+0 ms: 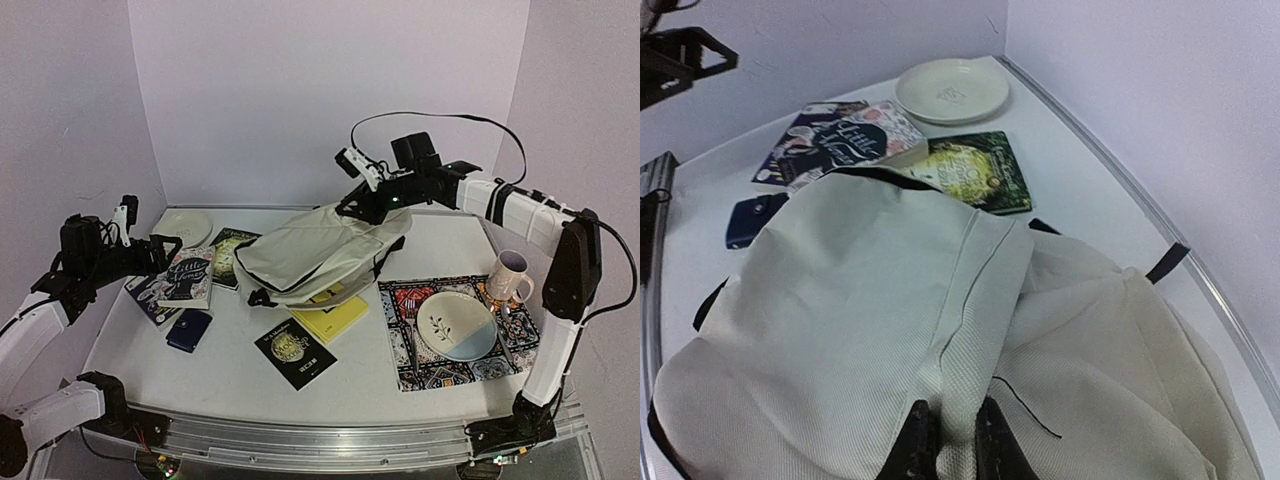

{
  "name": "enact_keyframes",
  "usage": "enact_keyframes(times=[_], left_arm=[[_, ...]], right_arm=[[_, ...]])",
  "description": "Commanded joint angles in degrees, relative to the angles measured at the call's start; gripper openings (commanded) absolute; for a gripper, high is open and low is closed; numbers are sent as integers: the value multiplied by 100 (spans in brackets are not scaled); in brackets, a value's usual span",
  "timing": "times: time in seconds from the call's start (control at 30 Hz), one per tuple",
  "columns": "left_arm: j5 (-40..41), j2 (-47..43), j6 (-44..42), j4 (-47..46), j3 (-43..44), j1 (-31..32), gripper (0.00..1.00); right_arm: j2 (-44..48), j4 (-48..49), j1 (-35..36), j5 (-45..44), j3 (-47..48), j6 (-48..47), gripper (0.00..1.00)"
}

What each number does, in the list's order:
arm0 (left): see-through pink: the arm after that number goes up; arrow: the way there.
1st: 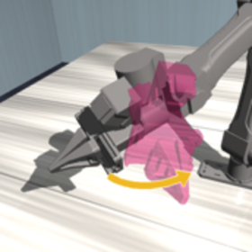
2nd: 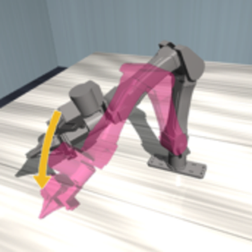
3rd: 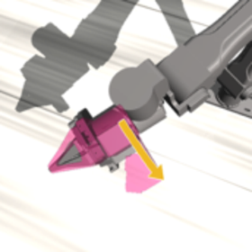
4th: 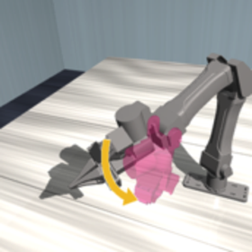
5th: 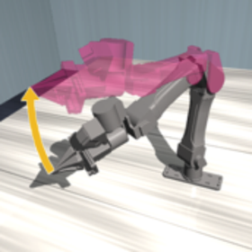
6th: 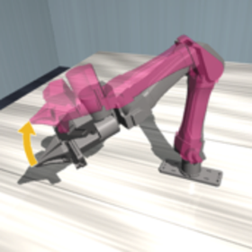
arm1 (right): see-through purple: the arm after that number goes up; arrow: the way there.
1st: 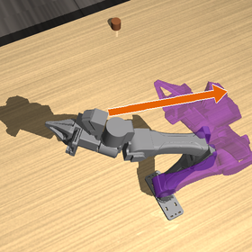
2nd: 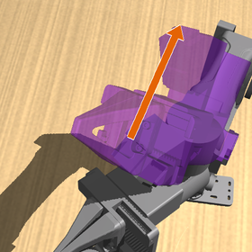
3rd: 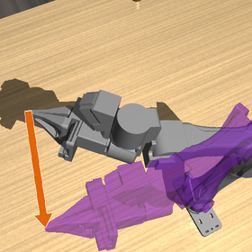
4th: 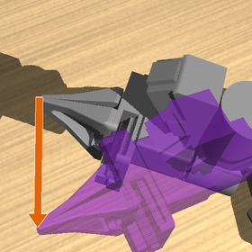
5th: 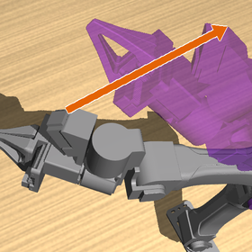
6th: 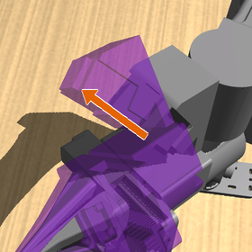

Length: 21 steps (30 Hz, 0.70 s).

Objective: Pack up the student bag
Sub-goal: Put down the book in the student bag.

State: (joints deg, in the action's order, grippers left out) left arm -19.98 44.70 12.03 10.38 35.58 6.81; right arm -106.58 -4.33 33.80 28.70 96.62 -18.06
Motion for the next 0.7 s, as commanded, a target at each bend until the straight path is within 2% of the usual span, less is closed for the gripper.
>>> enact_keyframes(times=[0.0,0.2,0.37,0.47,0.5,0.57,0.63,0.67], left_arm=[[-208,58,75,-216,277,-15,99],[-437,186,328,-203,298,-3,99],[-485,327,791,-192,299,188,99],[-368,452,1057,-168,317,510,99],[-260,501,1148,-168,325,646,99],[75,677,1280,-168,355,1056,99],[218,928,1354,-169,421,1358,99],[315,1092,1379,-169,450,1500,99]], right_arm=[[651,567,229,1053,7,-147,0],[477,580,616,1462,-817,-338,0],[24,590,1027,983,-1184,-379,0],[-120,620,1044,905,-1403,-197,1],[-111,646,1044,835,-1492,-139,3],[-10,653,1048,586,-1621,26,15],[136,649,1041,205,-1691,195,20],[263,652,1043,10,-1744,319,27]])
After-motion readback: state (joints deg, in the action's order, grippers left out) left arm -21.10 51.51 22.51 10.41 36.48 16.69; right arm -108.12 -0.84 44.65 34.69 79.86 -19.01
